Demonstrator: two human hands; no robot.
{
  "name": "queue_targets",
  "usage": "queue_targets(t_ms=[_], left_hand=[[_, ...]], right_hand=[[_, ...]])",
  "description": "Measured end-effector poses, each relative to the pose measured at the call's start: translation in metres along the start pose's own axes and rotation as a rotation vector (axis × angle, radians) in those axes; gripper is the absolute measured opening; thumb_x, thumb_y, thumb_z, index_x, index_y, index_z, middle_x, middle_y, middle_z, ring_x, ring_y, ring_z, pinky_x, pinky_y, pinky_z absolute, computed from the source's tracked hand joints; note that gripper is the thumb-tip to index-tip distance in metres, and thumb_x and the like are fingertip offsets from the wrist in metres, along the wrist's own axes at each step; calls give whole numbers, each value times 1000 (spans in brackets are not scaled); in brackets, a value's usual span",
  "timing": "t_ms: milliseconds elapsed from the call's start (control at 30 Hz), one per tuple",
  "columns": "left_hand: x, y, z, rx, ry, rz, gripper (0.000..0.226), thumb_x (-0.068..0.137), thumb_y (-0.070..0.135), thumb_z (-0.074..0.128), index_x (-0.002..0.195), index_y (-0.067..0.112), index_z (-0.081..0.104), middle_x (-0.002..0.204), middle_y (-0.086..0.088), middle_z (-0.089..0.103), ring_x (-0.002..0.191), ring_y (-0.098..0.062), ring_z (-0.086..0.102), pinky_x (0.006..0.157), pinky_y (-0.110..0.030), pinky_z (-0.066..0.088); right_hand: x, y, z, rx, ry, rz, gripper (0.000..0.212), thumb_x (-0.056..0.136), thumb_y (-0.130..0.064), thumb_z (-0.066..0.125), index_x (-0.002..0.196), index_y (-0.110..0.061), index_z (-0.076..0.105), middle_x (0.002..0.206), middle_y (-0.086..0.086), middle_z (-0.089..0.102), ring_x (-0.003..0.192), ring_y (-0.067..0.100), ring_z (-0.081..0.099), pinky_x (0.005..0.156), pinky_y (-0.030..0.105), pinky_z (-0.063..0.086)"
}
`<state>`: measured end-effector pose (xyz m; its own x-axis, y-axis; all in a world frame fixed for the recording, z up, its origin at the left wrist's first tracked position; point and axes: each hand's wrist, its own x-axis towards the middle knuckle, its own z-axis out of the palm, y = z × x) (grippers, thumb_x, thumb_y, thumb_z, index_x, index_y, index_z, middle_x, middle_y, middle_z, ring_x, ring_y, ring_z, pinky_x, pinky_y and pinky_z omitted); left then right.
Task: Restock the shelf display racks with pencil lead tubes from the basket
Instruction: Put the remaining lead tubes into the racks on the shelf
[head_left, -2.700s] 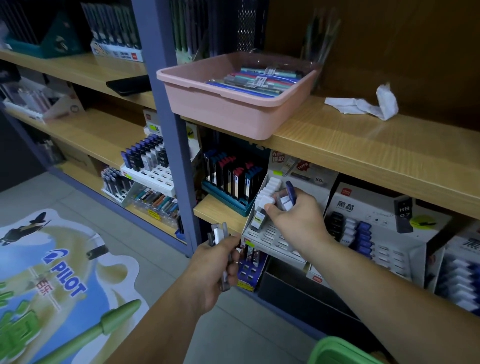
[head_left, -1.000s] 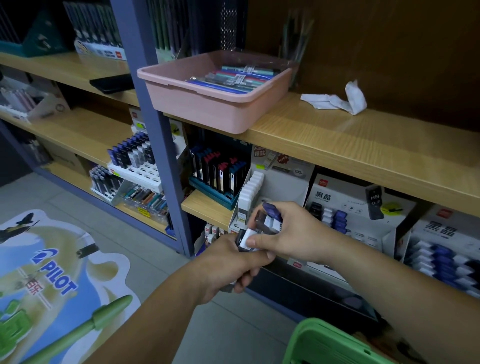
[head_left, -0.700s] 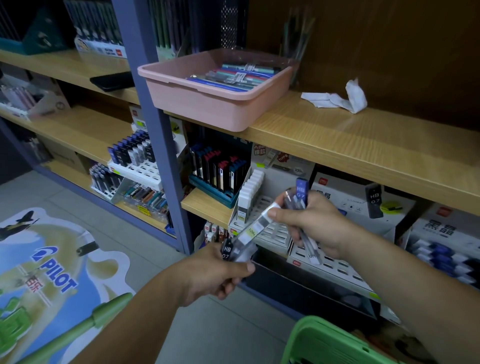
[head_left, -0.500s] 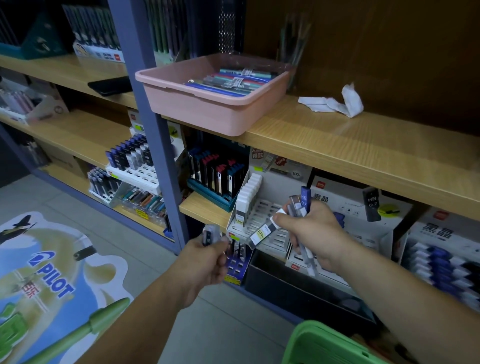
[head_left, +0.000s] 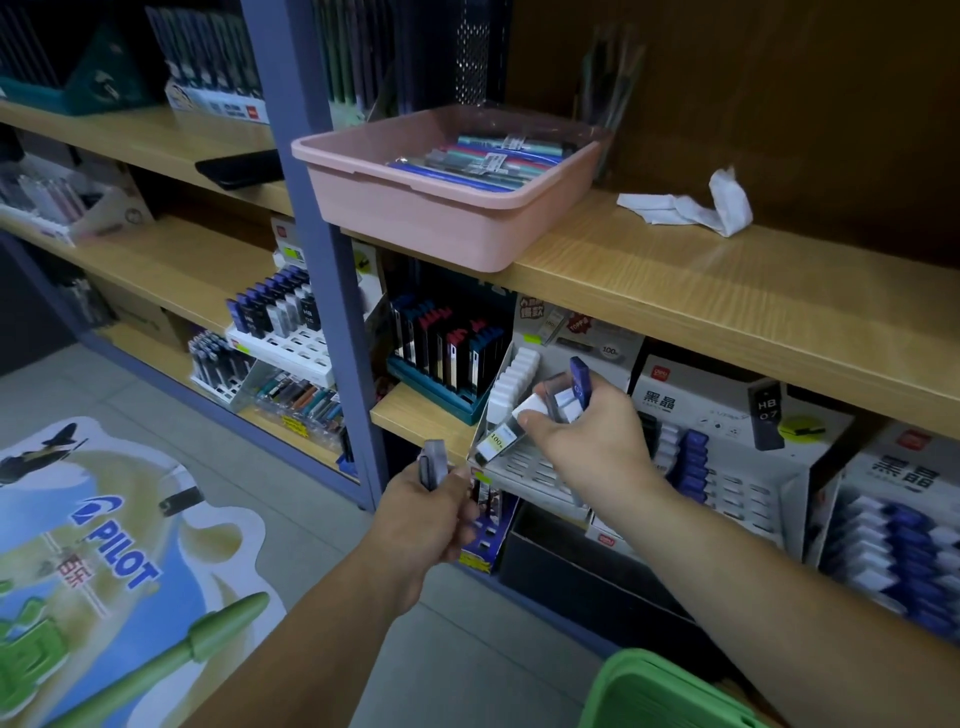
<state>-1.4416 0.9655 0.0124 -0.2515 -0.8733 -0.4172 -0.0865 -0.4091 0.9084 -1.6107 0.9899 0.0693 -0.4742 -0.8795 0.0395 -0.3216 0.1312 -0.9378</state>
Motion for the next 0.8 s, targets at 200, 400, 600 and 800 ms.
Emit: queue_targets(t_ms=[200, 400, 600, 800], left_hand=[[1, 3, -4, -1, -85, -71, 20, 105, 31, 59, 117, 16, 57, 74, -9, 70, 52, -19, 53, 49, -29, 39], [3, 3, -7, -24, -87, -72, 21, 104, 30, 61, 119, 16, 58, 75, -8, 70, 55, -19, 54, 51, -29, 41], [0, 8, -4, -62, -102, -72, 13, 103, 23, 61, 114, 17, 58, 72, -11, 68, 56, -22, 56, 53, -30, 42], [-1, 9, -5, -84, -121, -102, 15, 100, 12, 61, 114, 8, 57, 77, -12, 71, 69, -26, 68, 63, -36, 53]], right_hand=[[17, 12, 14, -358, -1, -222, 19, 89, -25, 76, 93, -29, 58, 88, -15, 62, 75, 17, 58, 68, 32, 51], [18, 15, 17, -463, -100, -301, 16, 90, -27, 77, 96, -26, 62, 90, -11, 67, 87, 19, 64, 74, 34, 54], [18, 19, 22, -592, -64, -396, 17, 88, -28, 77, 94, -29, 61, 93, -9, 65, 89, 23, 64, 72, 37, 55], [12, 26, 28, -546, -118, -367, 28, 89, -24, 77, 116, -30, 74, 100, -15, 56, 93, 12, 64, 77, 31, 53]])
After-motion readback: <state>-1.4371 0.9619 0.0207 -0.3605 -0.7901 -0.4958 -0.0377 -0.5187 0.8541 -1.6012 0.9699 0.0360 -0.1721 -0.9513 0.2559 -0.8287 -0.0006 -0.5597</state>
